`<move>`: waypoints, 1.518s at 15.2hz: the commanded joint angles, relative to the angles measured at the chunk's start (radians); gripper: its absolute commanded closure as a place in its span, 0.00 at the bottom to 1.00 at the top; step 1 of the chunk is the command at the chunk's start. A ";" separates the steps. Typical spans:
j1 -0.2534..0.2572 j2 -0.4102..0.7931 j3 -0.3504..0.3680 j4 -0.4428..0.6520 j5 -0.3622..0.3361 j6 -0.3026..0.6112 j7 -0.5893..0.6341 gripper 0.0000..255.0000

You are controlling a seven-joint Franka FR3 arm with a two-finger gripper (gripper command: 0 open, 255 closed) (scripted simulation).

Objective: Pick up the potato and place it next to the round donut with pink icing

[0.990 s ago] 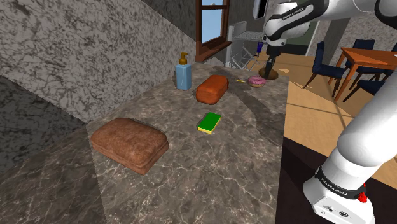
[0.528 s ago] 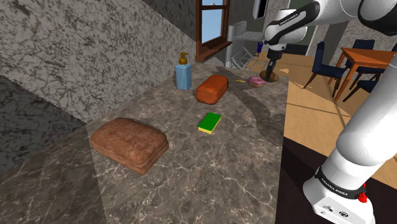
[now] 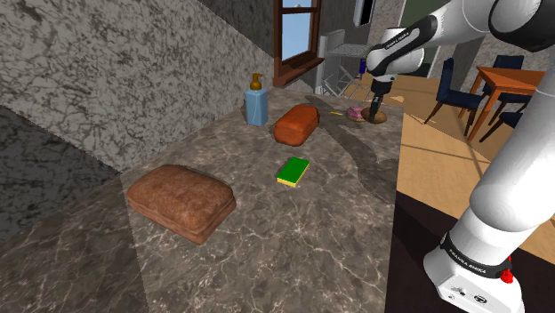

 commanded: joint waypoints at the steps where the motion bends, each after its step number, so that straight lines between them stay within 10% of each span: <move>1: -0.001 0.012 0.000 -0.015 0.006 0.027 -0.003 1.00; 18: -0.008 0.084 0.006 -0.065 0.042 0.144 -0.024 1.00; 19: -0.008 0.084 0.006 -0.065 0.042 0.144 -0.024 0.00; 23: -0.008 0.084 0.006 -0.065 0.042 0.144 -0.024 0.00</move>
